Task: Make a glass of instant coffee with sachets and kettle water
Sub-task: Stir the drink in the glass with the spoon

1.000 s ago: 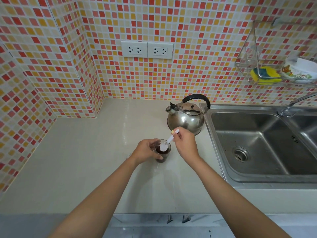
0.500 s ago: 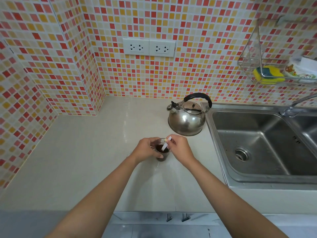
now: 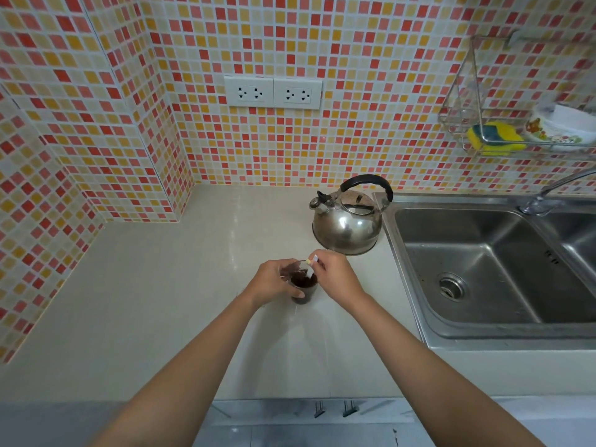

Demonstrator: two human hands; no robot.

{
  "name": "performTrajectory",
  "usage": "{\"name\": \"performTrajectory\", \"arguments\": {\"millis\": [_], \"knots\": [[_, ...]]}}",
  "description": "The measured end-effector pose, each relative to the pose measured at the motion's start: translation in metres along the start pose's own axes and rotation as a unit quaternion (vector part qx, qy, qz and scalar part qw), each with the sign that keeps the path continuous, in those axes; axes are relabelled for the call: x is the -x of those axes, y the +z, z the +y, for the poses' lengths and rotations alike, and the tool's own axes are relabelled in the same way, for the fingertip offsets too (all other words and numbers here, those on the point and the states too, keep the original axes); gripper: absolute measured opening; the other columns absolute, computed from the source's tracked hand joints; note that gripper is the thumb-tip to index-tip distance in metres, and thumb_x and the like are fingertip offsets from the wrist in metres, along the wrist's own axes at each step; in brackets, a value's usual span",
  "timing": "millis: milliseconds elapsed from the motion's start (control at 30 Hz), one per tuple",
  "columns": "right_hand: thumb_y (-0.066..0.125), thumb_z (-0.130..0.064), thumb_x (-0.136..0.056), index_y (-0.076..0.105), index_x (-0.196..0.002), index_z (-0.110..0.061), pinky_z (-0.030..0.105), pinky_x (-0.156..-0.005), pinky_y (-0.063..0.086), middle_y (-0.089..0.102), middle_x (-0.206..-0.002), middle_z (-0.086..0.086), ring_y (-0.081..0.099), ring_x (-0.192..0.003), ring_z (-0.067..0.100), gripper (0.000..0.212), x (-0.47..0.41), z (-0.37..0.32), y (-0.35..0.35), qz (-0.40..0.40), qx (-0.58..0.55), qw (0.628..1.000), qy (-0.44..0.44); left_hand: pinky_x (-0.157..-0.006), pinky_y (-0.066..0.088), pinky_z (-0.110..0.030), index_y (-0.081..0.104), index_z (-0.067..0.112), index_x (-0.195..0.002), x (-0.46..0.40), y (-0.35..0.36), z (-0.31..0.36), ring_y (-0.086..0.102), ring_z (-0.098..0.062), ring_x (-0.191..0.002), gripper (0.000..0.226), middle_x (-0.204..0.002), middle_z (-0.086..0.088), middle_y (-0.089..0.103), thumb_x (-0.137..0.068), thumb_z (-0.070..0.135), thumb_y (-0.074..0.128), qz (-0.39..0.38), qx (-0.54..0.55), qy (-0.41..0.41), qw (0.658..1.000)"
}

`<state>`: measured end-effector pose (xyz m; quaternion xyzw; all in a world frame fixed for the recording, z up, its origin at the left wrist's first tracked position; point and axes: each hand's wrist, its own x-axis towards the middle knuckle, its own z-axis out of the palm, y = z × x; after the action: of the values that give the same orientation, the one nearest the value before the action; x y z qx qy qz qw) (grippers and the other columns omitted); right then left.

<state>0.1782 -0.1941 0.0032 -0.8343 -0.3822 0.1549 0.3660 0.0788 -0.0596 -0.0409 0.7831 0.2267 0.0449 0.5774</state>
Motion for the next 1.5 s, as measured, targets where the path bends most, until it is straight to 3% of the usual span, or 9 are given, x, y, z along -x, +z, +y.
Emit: {"name": "performTrajectory", "arguments": {"millis": [267,500,633,800,933,1133,1333,1433,1500], "knots": [[0.051,-0.011,-0.091,0.061,-0.079,-0.004,0.033,-0.066,0.043,0.055,-0.074,0.005,0.052,-0.072,0.022,0.017,-0.002,0.0,0.001,0.003,-0.012,1.0,-0.002,-0.074,0.05,-0.006,0.071,0.053,-0.082,0.001,-0.001,0.002,0.067,0.004,-0.083,0.06,-0.082,0.024,0.074,-0.05,0.004,0.087,-0.004,-0.01,-0.015,1.0],[0.053,-0.011,-0.089,0.064,-0.079,-0.005,0.027,-0.059,0.037,0.054,-0.064,0.0,0.05,-0.062,0.015,0.016,0.0,-0.005,0.008,-0.017,-0.022,1.0,0.002,-0.084,0.05,-0.023,0.073,0.037,-0.091,0.001,-0.002,0.001,0.065,-0.004,-0.079,0.052,-0.077,0.017,0.071,-0.051,0.007,0.084,-0.016,-0.014,0.002,1.0],[0.05,-0.012,-0.09,0.062,-0.08,-0.004,0.034,-0.065,0.044,0.06,-0.076,0.005,0.054,-0.073,0.022,0.018,-0.003,-0.001,0.002,0.007,0.021,1.0,-0.003,-0.085,0.049,-0.021,0.073,0.032,-0.099,0.001,-0.001,0.003,0.066,-0.009,-0.09,0.058,-0.093,0.007,0.074,-0.053,0.0,0.085,-0.01,-0.003,0.0,1.0],[0.053,-0.012,-0.089,0.064,-0.074,-0.005,0.026,-0.059,0.037,0.052,-0.062,-0.004,0.049,-0.061,0.013,0.019,-0.001,-0.006,0.006,-0.018,-0.01,1.0,0.001,-0.078,0.049,-0.02,0.073,0.032,-0.089,0.002,-0.002,0.004,0.063,-0.003,-0.074,0.049,-0.073,0.017,0.069,-0.052,0.002,0.085,-0.019,-0.017,0.007,1.0],[0.051,-0.011,-0.089,0.063,-0.081,-0.004,0.034,-0.065,0.044,0.06,-0.075,0.007,0.054,-0.073,0.023,0.016,-0.005,-0.004,0.0,-0.004,0.03,1.0,0.002,-0.08,0.049,-0.021,0.071,0.039,-0.089,0.002,-0.002,0.005,0.062,-0.008,-0.081,0.056,-0.085,0.01,0.07,-0.052,0.0,0.087,-0.003,-0.01,0.0,1.0],[0.053,-0.011,-0.089,0.063,-0.074,-0.01,0.028,-0.058,0.037,0.053,-0.064,0.0,0.049,-0.064,0.018,0.018,-0.001,-0.009,0.007,-0.02,-0.005,1.0,0.011,-0.078,0.051,-0.027,0.074,0.029,-0.091,0.002,-0.003,0.005,0.062,-0.006,-0.073,0.048,-0.075,0.013,0.07,-0.052,0.002,0.085,-0.015,-0.022,0.006,1.0],[0.05,-0.012,-0.091,0.063,-0.085,-0.004,0.034,-0.067,0.044,0.061,-0.08,0.008,0.054,-0.076,0.025,0.017,-0.003,-0.008,0.002,-0.005,0.055,0.998,0.003,-0.073,0.049,-0.014,0.072,0.034,-0.091,0.003,-0.003,0.006,0.063,0.0,-0.073,0.053,-0.077,0.017,0.071,-0.053,-0.001,0.086,-0.01,-0.022,0.001,1.0],[0.051,-0.013,-0.09,0.065,-0.082,-0.003,0.029,-0.061,0.038,0.054,-0.07,0.003,0.05,-0.07,0.021,0.018,-0.001,-0.014,0.007,-0.022,0.03,0.999,-0.001,-0.069,0.046,-0.021,0.072,0.027,-0.083,0.002,-0.003,0.005,0.056,-0.004,-0.065,0.039,-0.069,0.013,0.065,-0.053,0.006,0.084,-0.015,-0.04,0.006,0.999],[0.049,-0.012,-0.091,0.065,-0.086,-0.003,0.033,-0.066,0.043,0.061,-0.079,0.008,0.054,-0.075,0.024,0.019,-0.003,-0.014,0.007,-0.024,0.048,0.998,-0.016,-0.071,0.046,-0.026,0.073,0.024,-0.087,0.002,-0.003,0.005,0.055,-0.008,-0.068,0.04,-0.074,0.007,0.066,-0.052,0.008,0.085,-0.01,-0.044,0.001,0.999]]}}
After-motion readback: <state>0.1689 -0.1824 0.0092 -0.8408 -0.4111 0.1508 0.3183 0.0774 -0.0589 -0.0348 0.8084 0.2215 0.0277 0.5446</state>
